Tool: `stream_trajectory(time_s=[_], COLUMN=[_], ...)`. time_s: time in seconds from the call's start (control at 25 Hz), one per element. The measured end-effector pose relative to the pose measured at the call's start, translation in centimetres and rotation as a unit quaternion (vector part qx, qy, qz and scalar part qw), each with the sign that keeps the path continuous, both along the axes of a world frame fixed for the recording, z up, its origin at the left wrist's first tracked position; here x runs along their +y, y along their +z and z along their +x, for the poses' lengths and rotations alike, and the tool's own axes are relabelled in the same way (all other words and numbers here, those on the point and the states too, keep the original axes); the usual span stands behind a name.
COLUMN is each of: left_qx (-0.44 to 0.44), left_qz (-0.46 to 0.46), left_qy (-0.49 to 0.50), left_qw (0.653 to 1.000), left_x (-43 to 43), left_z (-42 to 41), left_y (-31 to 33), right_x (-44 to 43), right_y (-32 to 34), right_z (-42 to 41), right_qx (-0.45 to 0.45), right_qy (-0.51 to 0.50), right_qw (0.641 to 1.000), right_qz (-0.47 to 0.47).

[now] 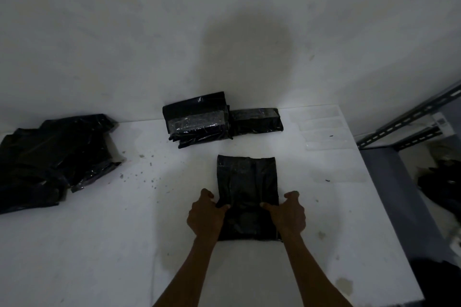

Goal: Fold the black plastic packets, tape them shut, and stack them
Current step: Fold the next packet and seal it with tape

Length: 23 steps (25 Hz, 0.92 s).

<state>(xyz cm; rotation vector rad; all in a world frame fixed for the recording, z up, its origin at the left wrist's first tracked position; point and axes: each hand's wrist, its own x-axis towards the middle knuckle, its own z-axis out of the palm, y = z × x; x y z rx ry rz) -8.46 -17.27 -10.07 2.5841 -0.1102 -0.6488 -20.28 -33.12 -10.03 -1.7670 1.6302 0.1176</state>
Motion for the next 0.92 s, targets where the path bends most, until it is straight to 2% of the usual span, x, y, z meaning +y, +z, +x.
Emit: stream_trajectory(time_s=[0.12,0.32,0.4,0.52,0.68,0.8,0.92], left_qx=[0.023,0.104,0.122,0.18,0.202,0.191,0.213], left_qz=[-0.018,-0.154,-0.191,-0.26,-0.276,-0.258,-0.265], left_qy=[-0.006,-0.017,0.021,0.102,0.089,0.075,0.062], left_qw=[1.0,0.982,0.974,0.943,0.935,0.944,0.938], left_x=[-0.2,-0.1,0.0,0.1,0.3,0.3,0.5], left_z=[0.4,0.4,0.3,0.5,1.0,1.4,1.4], left_y=[-0.1,-0.7,-1.1,-1.4,-1.2,-1.6,-1.7], right_x=[-0.1,-1.2,-1.3,-1.6,-2.7,-3.1,-3.2], right_y=[0.2,-0.2,-0.3,0.0,-0.4,-0.8,-1.0], right_z=[-0.4,-1.3,-1.6,-1.9,-2.4,-2.5,-2.5], right_qx=[-0.022,-0.099,-0.117,-0.18,-0.225,-0.214,-0.225], right_qy=[-0.01,0.061,0.091,0.067,0.02,0.013,0.013], right_qw=[1.0,0.993,0.989,0.981,0.969,0.971,0.969], right_qz=[0.003,0.004,-0.015,0.029,0.102,0.104,0.105])
